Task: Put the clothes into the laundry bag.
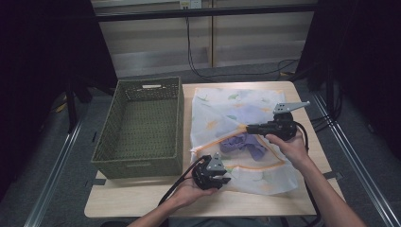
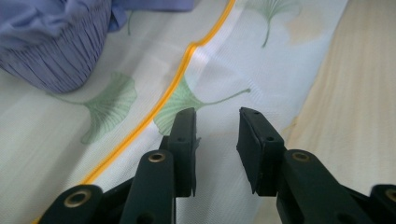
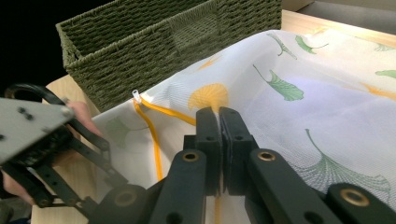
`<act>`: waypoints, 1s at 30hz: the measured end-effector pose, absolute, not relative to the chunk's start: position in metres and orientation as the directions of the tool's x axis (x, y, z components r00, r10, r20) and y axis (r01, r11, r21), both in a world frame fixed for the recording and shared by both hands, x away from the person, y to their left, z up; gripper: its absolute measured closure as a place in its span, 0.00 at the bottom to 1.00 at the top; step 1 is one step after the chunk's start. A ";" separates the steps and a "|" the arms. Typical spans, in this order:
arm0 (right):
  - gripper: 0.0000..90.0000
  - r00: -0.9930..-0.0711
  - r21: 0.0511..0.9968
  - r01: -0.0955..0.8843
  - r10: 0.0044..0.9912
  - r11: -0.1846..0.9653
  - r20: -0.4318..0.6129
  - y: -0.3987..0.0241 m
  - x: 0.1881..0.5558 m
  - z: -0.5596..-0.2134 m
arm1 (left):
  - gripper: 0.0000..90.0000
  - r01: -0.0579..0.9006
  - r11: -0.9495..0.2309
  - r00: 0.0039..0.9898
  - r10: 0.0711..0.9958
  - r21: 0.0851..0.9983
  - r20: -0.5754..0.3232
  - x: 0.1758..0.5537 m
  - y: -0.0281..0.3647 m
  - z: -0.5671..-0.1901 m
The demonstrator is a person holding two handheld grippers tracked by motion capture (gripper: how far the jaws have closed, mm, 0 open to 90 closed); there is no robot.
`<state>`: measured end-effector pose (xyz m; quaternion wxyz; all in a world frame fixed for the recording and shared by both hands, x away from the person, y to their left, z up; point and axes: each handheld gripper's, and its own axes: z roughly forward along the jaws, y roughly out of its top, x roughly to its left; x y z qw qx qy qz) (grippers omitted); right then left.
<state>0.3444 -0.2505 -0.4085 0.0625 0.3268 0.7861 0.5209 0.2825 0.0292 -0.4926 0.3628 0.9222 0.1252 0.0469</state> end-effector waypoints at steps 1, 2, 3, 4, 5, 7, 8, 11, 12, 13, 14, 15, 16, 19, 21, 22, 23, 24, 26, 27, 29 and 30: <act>0.97 -0.782 0.862 0.443 0.578 0.248 0.236 -0.251 0.343 -0.407 | 0.75 0.219 -0.681 0.957 0.290 0.698 -0.017 0.281 0.026 -0.497; 0.97 -0.782 0.862 0.442 0.578 0.247 0.235 -0.251 0.342 -0.406 | 0.76 0.240 -0.673 0.952 0.304 0.700 -0.034 0.280 0.024 -0.497; 0.97 -0.781 0.863 0.441 0.579 0.245 0.235 -0.251 0.342 -0.404 | 0.76 0.233 -0.690 0.954 0.298 0.685 -0.025 0.283 0.024 -0.496; 0.97 -0.783 0.864 0.439 0.577 0.247 0.233 -0.251 0.341 -0.404 | 0.76 0.244 -0.681 0.950 0.310 0.690 -0.030 0.283 0.021 -0.497; 0.98 -0.785 0.865 0.435 0.575 0.249 0.229 -0.251 0.341 -0.403 | 0.76 0.257 -0.677 0.945 0.327 0.690 -0.031 0.282 0.019 -0.496; 0.98 -0.787 0.864 0.434 0.573 0.254 0.227 -0.249 0.340 -0.402 | 0.76 0.248 -0.667 0.946 0.324 0.703 -0.027 0.279 0.015 -0.498; 0.97 -0.791 0.865 0.429 0.570 0.259 0.221 -0.248 0.339 -0.401 | 0.76 0.253 -0.660 0.943 0.333 0.707 -0.027 0.278 0.013 -0.498; 0.97 -0.798 0.866 0.421 0.563 0.269 0.213 -0.245 0.335 -0.398 | 0.76 0.249 -0.659 0.942 0.335 0.710 -0.020 0.277 0.010 -0.499; 0.97 -0.800 0.865 0.419 0.563 0.276 0.208 -0.243 0.333 -0.397 | 0.76 0.266 -0.643 0.937 0.346 0.718 -0.038 0.276 0.010 -0.500; 0.98 -0.802 0.864 0.417 0.561 0.283 0.204 -0.241 0.331 -0.396 | 0.76 0.259 -0.651 0.939 0.342 0.714 -0.028 0.276 0.010 -0.499; 0.97 -0.805 0.862 0.414 0.559 0.291 0.198 -0.240 0.329 -0.395 | 0.76 0.258 -0.654 0.939 0.343 0.711 -0.025 0.276 0.011 -0.499; 0.97 -0.808 0.861 0.412 0.557 0.297 0.195 -0.238 0.327 -0.394 | 0.76 0.259 -0.657 0.939 0.344 0.708 -0.025 0.276 0.011 -0.499; 0.97 -0.810 0.861 0.410 0.555 0.302 0.191 -0.237 0.325 -0.394 | 0.75 0.258 -0.657 0.939 0.343 0.708 -0.024 0.276 0.011 -0.499; 0.97 -0.818 0.857 0.408 0.544 0.316 0.188 -0.233 0.321 -0.394 | 0.74 0.253 -0.661 0.939 0.345 0.706 -0.013 0.276 0.011 -0.499; 0.97 -0.822 0.849 0.411 0.539 0.333 0.187 -0.231 0.318 -0.396 | 0.74 0.259 -0.648 0.938 0.345 0.716 -0.027 0.276 0.010 -0.500; 0.97 -0.824 0.844 0.411 0.536 0.343 0.183 -0.231 0.317 -0.396 | 0.74 0.258 -0.654 0.938 0.345 0.711 -0.024 0.276 0.011 -0.499; 0.97 -0.825 0.843 0.411 0.534 0.346 0.183 -0.231 0.316 -0.396 | 0.74 0.262 -0.657 0.937 0.348 0.707 -0.024 0.276 0.010 -0.499; 0.98 -0.826 0.843 0.413 0.532 0.345 0.187 -0.231 0.316 -0.396 | 0.74 0.263 -0.653 0.937 0.350 0.710 -0.025 0.276 0.010 -0.499; 0.97 -0.827 0.842 0.415 0.529 0.346 0.191 -0.232 0.314 -0.396 | 0.74 0.264 -0.650 0.935 0.353 0.713 -0.025 0.276 0.010 -0.499; 0.97 -0.828 0.841 0.419 0.524 0.342 0.199 -0.232 0.312 -0.397 | 0.74 0.266 -0.649 0.935 0.354 0.713 -0.025 0.276 0.010 -0.499; 0.97 -0.829 0.838 0.420 0.524 0.349 0.197 -0.230 0.308 -0.400 | 0.74 0.258 -0.652 0.937 0.350 0.713 -0.019 0.276 0.010 -0.500; 0.97 -0.830 0.835 0.421 0.522 0.354 0.197 -0.229 0.306 -0.402 | 0.74 0.255 -0.655 0.938 0.348 0.711 -0.015 0.276 0.010 -0.499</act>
